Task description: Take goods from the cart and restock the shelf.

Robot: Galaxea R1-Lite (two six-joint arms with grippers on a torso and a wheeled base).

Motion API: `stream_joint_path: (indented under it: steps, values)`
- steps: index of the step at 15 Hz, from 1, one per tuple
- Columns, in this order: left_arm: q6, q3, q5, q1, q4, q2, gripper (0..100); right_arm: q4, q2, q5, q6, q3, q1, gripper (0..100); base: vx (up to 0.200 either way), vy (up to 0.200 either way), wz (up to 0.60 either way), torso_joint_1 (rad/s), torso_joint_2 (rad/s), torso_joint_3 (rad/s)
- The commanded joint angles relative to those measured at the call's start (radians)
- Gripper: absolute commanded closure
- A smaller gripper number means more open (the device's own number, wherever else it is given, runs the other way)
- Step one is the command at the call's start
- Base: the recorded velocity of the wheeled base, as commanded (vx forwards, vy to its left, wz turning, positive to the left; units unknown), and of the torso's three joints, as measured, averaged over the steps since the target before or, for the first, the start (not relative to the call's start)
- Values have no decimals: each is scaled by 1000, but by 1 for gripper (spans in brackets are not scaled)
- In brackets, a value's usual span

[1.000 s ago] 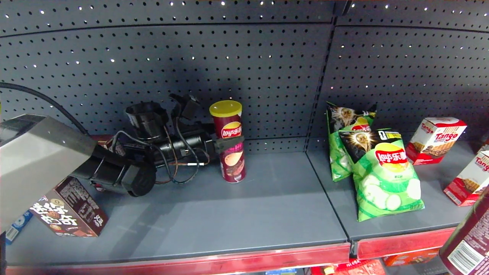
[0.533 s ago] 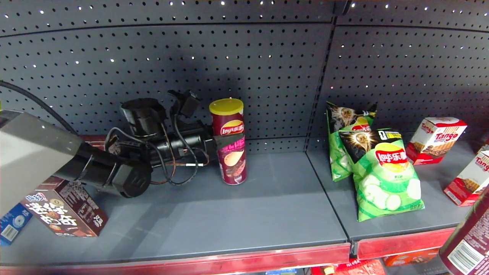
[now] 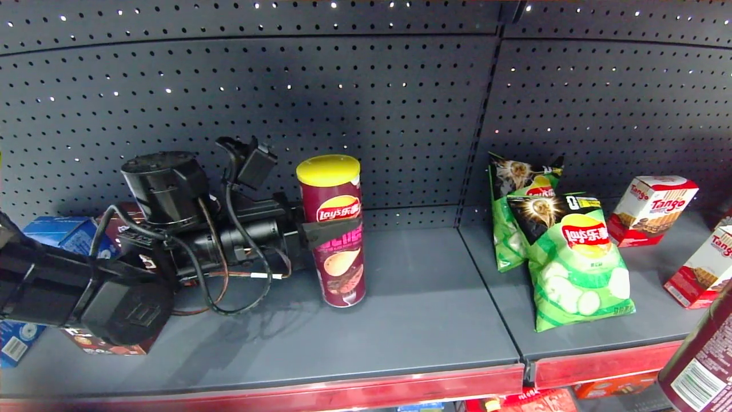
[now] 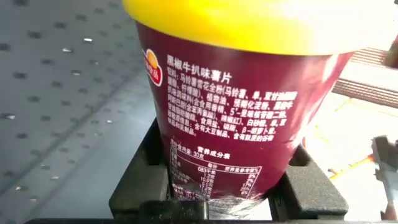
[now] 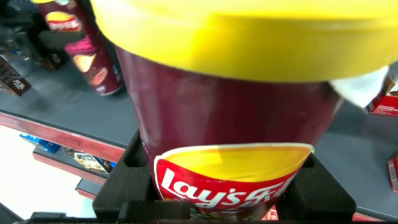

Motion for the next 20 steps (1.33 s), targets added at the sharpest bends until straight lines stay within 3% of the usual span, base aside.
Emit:
stream_joint_path:
  steps: [1,3,4,8,20]
  values:
    - [0,48,2,-12,-1,-58,100,0,1,0,0,-2,0,100,0,0,0,0,0,0]
    - [1,71,13,-21,-2,-64,100,0,2,0,0,-2,0,100,0,0,0,0,0,0]
    - [0,107,39,-40,-33,-65,100,0,2,2,0,-1,0,100,0,0,0,0,0,0]
    - [-2,184,40,-50,-145,-59,100,0,2,2,0,-1,0,100,0,0,0,0,0,0]
    - [0,233,39,-57,-146,-53,100,0,1,2,0,9,0,100,0,0,0,0,0,0]
